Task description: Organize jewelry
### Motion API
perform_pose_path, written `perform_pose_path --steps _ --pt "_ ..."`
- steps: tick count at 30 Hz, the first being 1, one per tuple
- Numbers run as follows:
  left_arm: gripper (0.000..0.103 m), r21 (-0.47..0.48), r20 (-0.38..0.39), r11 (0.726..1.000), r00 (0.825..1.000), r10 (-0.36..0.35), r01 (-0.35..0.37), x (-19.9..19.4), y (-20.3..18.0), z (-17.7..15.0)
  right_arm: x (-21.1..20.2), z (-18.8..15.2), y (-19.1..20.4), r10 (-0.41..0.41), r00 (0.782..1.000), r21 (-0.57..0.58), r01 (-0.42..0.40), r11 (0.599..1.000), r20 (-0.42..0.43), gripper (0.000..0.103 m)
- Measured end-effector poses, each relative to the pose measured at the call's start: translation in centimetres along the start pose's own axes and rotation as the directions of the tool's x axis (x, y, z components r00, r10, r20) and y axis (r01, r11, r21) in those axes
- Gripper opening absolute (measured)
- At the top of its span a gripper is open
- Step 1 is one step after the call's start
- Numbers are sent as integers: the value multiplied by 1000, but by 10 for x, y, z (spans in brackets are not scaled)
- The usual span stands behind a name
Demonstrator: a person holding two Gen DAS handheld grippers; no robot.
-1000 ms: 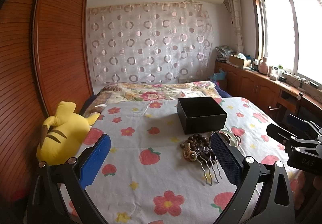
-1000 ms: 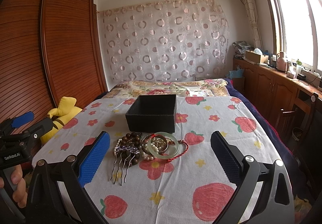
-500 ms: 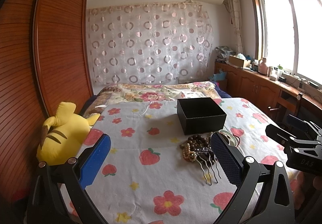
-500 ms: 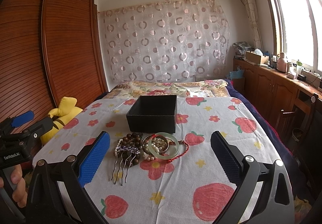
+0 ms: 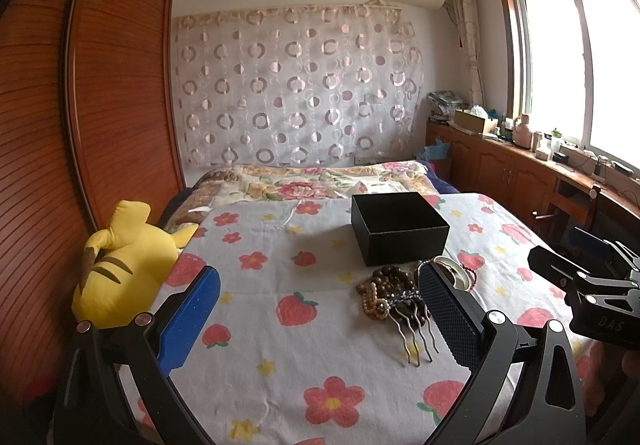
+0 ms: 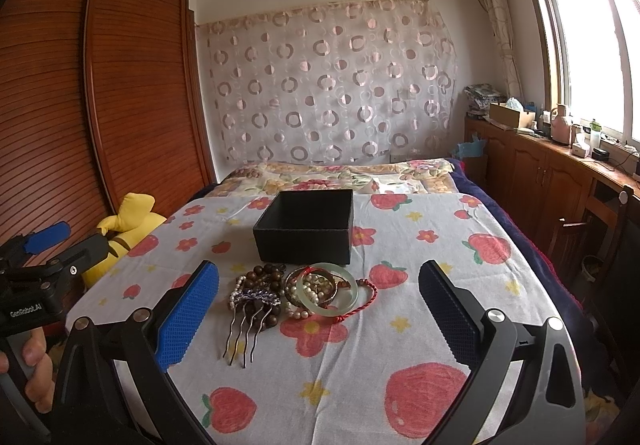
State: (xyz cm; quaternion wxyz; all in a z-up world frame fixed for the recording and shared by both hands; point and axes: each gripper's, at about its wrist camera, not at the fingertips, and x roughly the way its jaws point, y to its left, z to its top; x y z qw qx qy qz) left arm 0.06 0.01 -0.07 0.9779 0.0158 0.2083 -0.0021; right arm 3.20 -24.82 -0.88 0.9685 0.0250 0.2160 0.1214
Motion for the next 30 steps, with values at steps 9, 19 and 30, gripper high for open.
perform_pose_path --steps 9,19,30 --pt "96 -1 1 1000 1000 -1 1 0 0 0 -1 1 1 -2 1000 -1 2 1000 1 101" --pt "96 -1 1 1000 1000 -1 1 0 0 0 -2 1 4 0 1000 -1 0 1000 3 101" --pt "96 -5 -41 1000 999 -16 16 9 -5 -7 -3 2 6 15 1000 -6 -15 1000 -8 101"
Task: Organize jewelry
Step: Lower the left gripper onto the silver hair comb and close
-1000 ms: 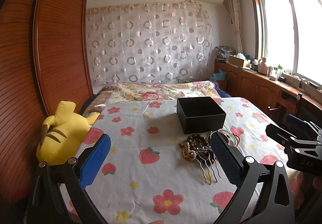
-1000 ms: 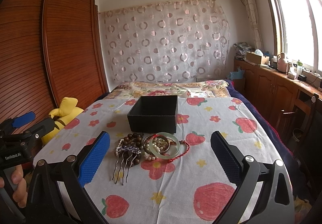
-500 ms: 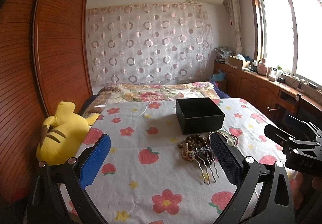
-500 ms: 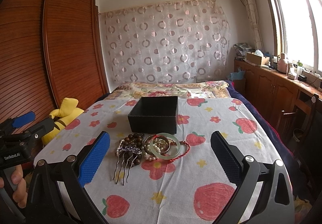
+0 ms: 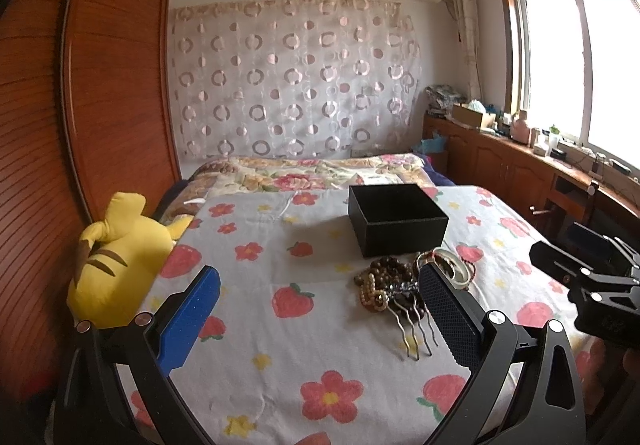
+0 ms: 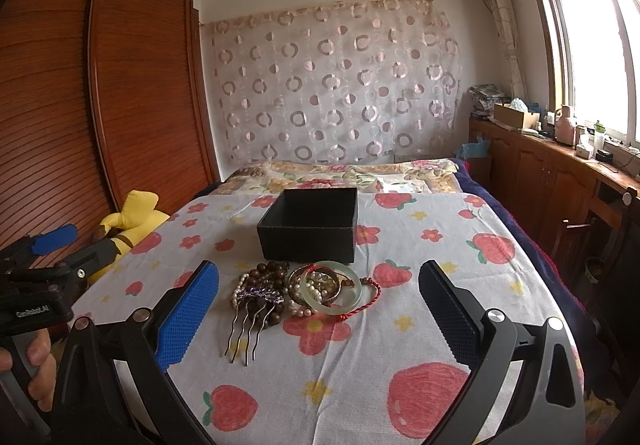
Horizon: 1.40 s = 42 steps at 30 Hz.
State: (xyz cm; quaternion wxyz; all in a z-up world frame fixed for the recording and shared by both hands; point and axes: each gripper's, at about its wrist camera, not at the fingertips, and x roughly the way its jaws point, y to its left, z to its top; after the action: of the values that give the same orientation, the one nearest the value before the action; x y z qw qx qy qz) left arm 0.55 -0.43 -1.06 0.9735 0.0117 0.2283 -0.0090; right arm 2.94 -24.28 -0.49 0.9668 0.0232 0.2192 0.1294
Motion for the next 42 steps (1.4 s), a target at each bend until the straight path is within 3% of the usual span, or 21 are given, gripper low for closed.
perform_pose_path --steps 9,17,24,29,36,40,42 --pt "96 18 -87 999 995 -39 41 29 1 -13 16 -8 -10 53 998 -57 -55 997 -33 100" --pt "96 28 -179 996 981 -81 88 60 -3 -28 41 -26 -25 87 984 -77 -100 992 -152 76" --pt "96 32 -242 991 963 -117 129 80 -13 -35 46 -35 -36 74 982 -74 -88 993 -173 72" --pt "96 46 -297 980 940 -169 191 99 -28 -36 47 -39 -46 58 982 -68 -72 995 -180 72" --pt "96 17 -353 945 887 -299 326 111 -48 -34 43 -41 -59 37 984 -52 -46 998 -172 72" --pt "66 5 -391 935 862 -324 354 119 -56 -35 44 -43 -67 28 985 -33 -35 999 -171 72" --pt "63 -5 -407 933 851 -331 360 125 -59 -36 43 -44 -69 26 985 -28 -31 999 -170 72"
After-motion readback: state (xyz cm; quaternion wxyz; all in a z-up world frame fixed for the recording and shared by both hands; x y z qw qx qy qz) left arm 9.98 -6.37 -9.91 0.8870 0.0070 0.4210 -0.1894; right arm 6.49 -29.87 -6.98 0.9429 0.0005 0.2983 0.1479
